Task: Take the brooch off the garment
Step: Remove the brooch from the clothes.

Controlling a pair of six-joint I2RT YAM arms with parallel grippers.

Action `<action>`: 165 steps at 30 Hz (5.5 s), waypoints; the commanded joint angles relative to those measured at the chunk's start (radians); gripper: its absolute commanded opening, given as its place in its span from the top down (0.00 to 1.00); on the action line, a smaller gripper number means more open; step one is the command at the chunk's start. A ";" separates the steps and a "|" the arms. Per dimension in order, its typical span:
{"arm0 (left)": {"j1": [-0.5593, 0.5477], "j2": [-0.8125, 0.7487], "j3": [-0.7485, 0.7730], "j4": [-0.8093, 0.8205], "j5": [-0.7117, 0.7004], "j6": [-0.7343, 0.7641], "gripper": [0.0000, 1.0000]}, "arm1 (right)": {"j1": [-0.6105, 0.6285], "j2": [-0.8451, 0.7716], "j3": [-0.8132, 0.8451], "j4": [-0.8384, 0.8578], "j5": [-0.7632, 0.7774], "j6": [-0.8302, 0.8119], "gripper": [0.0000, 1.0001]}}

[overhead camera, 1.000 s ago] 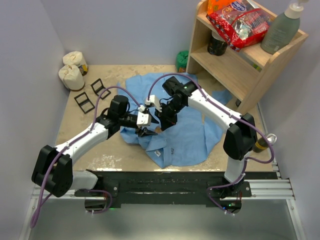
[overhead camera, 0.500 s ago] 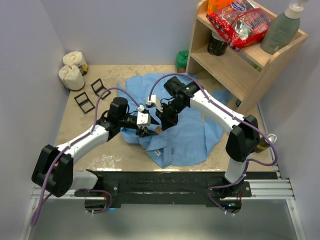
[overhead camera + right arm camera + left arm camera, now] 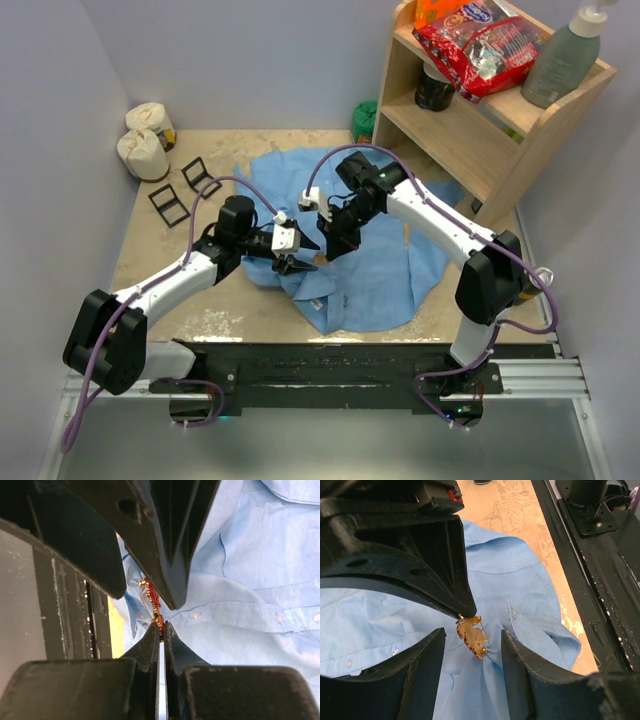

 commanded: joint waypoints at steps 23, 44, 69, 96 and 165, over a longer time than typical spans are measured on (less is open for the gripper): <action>-0.008 0.035 0.095 0.028 0.007 -0.086 0.48 | -0.051 0.035 0.084 -0.042 -0.181 -0.012 1.00; -0.014 0.022 0.055 0.062 -0.013 -0.109 0.55 | -0.075 0.041 0.101 -0.051 -0.230 -0.015 1.00; -0.014 0.019 0.033 0.089 -0.037 -0.115 0.75 | -0.078 0.041 0.102 -0.045 -0.227 -0.009 1.00; -0.025 -0.004 0.101 -0.159 -0.056 0.049 0.58 | -0.080 0.045 0.128 -0.059 -0.230 -0.003 1.00; -0.097 -0.018 0.170 -0.262 -0.195 -0.020 0.57 | -0.097 0.010 0.076 0.015 -0.199 0.049 1.00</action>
